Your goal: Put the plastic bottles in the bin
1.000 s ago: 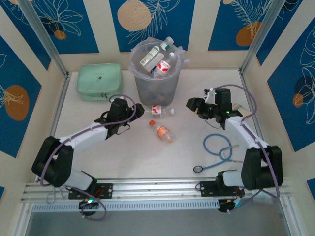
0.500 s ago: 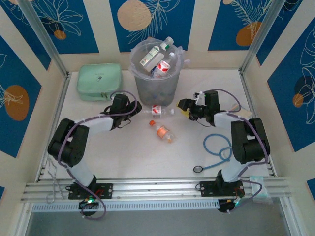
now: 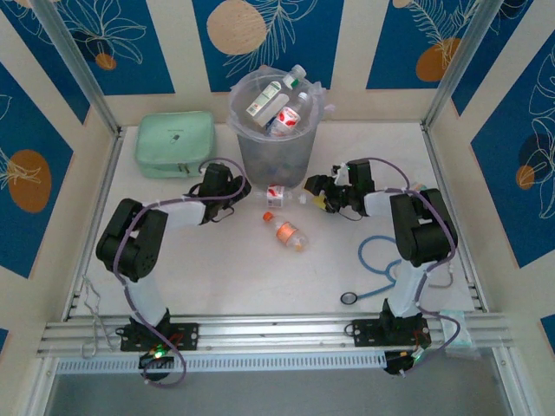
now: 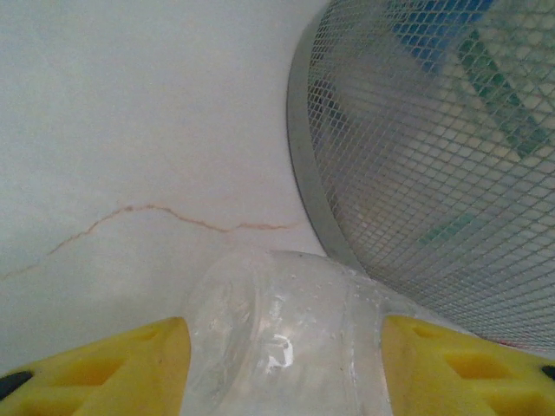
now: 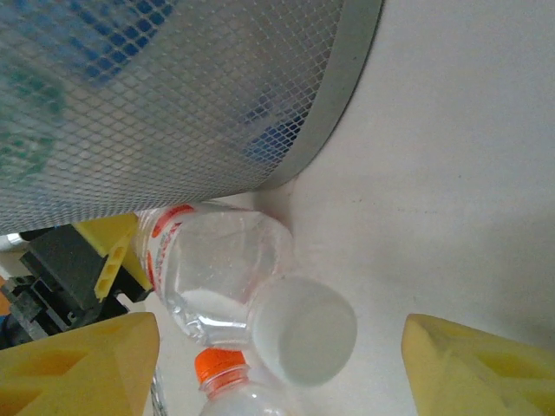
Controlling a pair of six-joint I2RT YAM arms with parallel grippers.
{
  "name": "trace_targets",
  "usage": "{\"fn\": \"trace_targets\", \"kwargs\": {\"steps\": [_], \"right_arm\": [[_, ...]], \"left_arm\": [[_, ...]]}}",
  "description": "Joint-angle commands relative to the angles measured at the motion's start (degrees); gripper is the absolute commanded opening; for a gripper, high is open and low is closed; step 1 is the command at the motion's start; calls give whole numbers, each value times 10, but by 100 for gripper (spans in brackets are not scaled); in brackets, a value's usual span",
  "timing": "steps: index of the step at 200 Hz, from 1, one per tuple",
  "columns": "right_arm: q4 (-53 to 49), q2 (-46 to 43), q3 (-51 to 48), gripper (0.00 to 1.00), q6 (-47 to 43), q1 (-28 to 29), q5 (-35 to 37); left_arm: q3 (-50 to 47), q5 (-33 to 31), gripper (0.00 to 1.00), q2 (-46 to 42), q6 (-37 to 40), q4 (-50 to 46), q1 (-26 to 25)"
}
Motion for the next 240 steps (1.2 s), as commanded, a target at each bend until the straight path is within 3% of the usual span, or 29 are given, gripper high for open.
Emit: {"fn": "trace_targets", "kwargs": {"steps": [1,49,113,186,210,218,240], "right_arm": [[10,23,19,75,5,11,-1],[42,43,24,75,23,21,-18],[108,1,-21,80,77,38,-60],[61,30,32,81,27,55,-21],[66,43,40,85,43,59,-11],[70,47,40,90,49,64,-3],[83,56,37,92,59,82,31]], "left_arm": [[2,-6,56,28,-5,-28,11],[-8,0,53,36,-20,-18,11],[-61,3,51,8,-59,21,4],[-77,-1,51,-25,-58,19,-13],[-80,-5,51,-27,-61,18,-21],[-82,-6,51,-27,-63,20,-23],[-86,-6,51,-26,-70,29,-29]]}}
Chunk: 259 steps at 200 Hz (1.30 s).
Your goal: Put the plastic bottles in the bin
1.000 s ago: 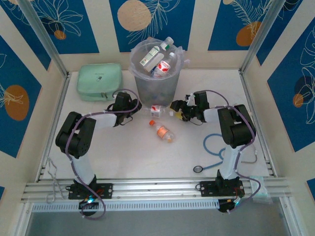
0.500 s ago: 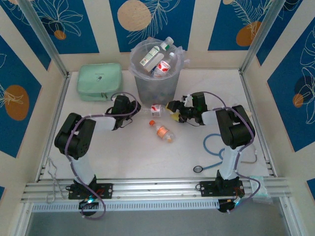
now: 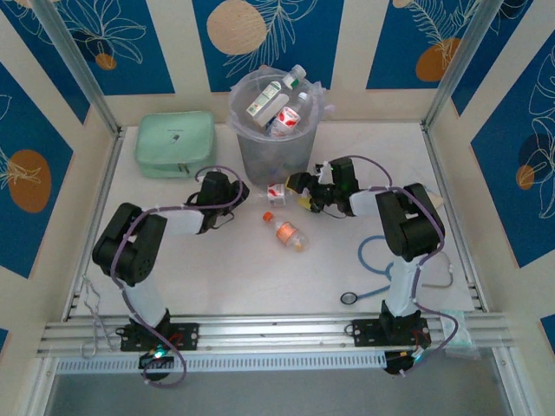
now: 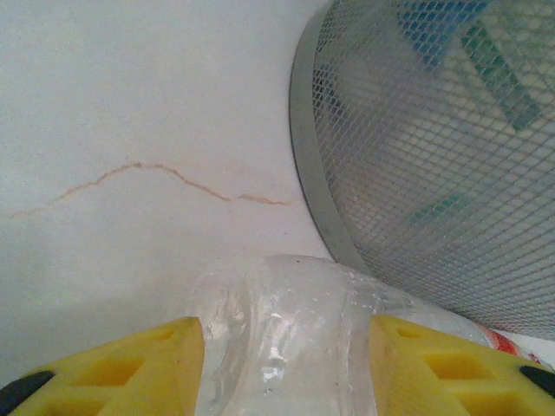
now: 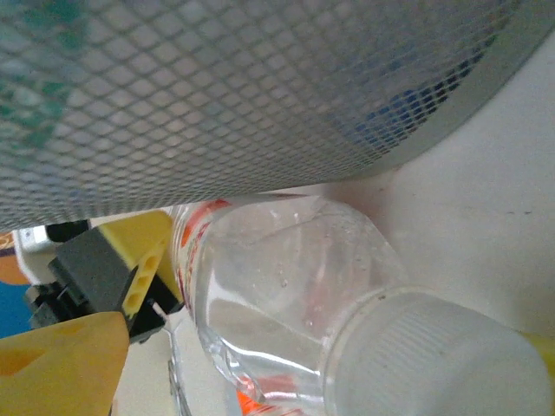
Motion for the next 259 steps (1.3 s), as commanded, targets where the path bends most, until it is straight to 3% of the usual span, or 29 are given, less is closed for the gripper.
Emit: {"fn": "trace_targets", "kwargs": {"steps": [1,40,68,103,119,134,161,196,230,259], "right_arm": [[20,17,8,92,12,21,34],[91,31,-11,90,35,47,86],[121,44,-14,87,40,45,86],[134,26,-34,66,43,41,87],[127,2,-51,56,38,31,87],[115,-28,-64,54,30,16,85],[52,-100,-82,52,-6,-20,85],[-115,-222,-85,49,-93,-91,102],[-302,-320,-40,46,-190,-160,109],[-356,-390,-39,45,-217,-196,109]], "left_arm": [[-19,-6,51,1,-10,-43,-13],[-30,-8,51,-14,-19,-37,-23],[-58,-11,51,-33,-43,-6,-29],[-63,-9,52,-65,-39,-24,-38],[-57,-20,58,-100,-23,-53,-38],[-37,-30,66,-136,-2,-91,-38],[29,-38,75,-190,40,-158,-37],[153,-50,77,-199,72,-212,-35],[251,-56,67,-162,77,-218,-33],[325,-64,64,-115,88,-230,-29]]}}
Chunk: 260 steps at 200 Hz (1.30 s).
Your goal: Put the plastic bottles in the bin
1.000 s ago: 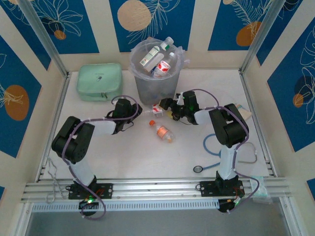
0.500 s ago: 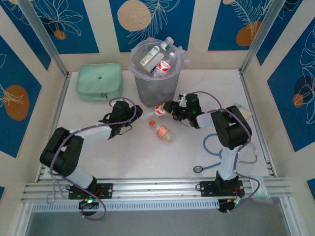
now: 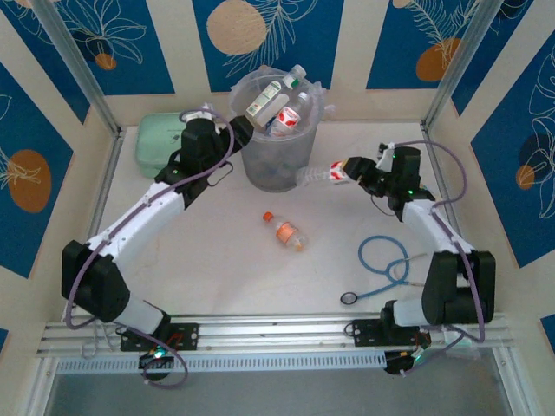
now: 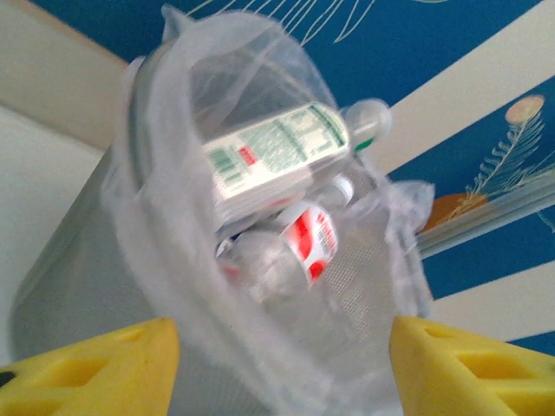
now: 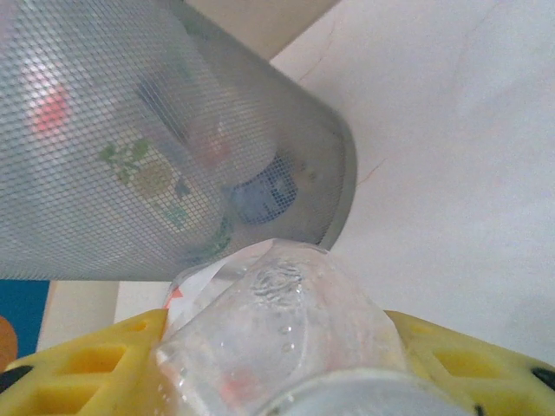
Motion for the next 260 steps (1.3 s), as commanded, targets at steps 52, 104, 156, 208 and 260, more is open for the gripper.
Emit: {"fn": "trace_targets", "kwargs": {"steps": [52,104,156,208,260], "right_arm": [[-176,-127,54,46,-86,-60,18],[-179,-159,187,44,-95,-66,18],[-93,-83,288,41,-110,18,28],[-108,95,446,40,-191,95,-8],[-183,225,553,40,-251,133,-59]], "left_arm": [[164,-75,45,87,106,-190,13],[159,-107,53,81,143,-198,19],[200,-41,37,129,169,-188,23],[201,-46,18,114,190,-231,30],[243,-7,9,125,207,-296,42]]}}
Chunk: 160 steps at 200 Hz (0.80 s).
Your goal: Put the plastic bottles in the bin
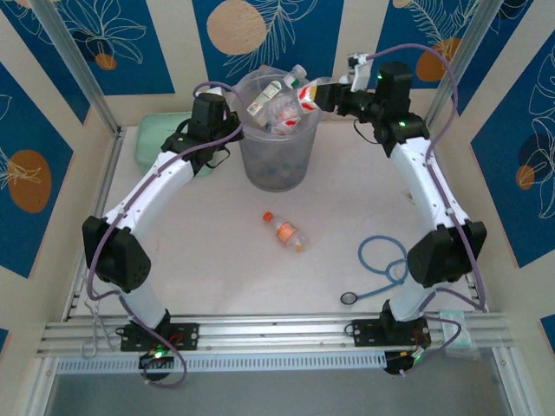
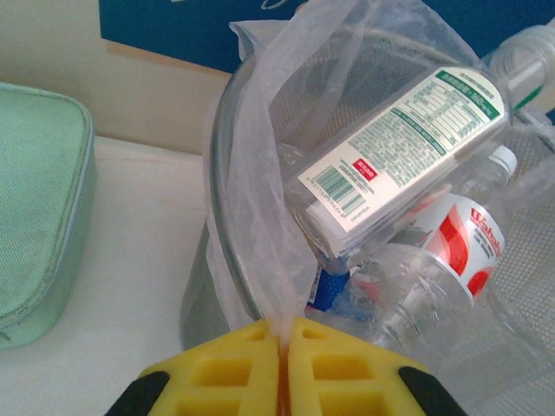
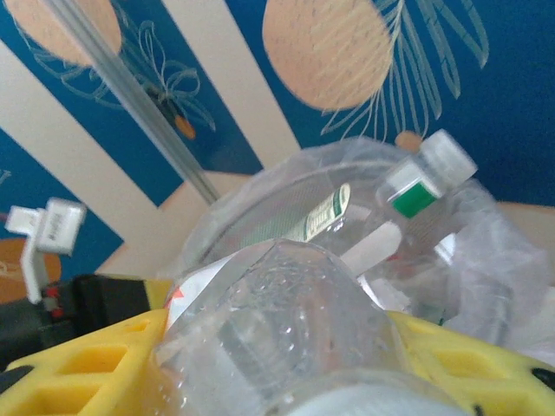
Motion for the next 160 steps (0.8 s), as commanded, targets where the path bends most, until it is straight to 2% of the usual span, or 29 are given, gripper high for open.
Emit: {"fn": "trace_targets", "kwargs": {"steps": [1,58,82,130,160], "right_arm": [[-48,31,42,40,-49,14,-36],[-127,144,132,40,-72,25,-68],[-147,183,154,40,-69,30,-77],[-89,176,76,38,-38,57,-68],[-95,193,58,39,-13,67,-62]], "left_arm": [[36,36,9,3,19,-56,11],[0,48,12,-4,8,-42,12],[-32,50,17,-11,-2,-16,12],[-65,56,18,-13,-20,23,12],[-58,65,19,-5,-21,26,12]]}}
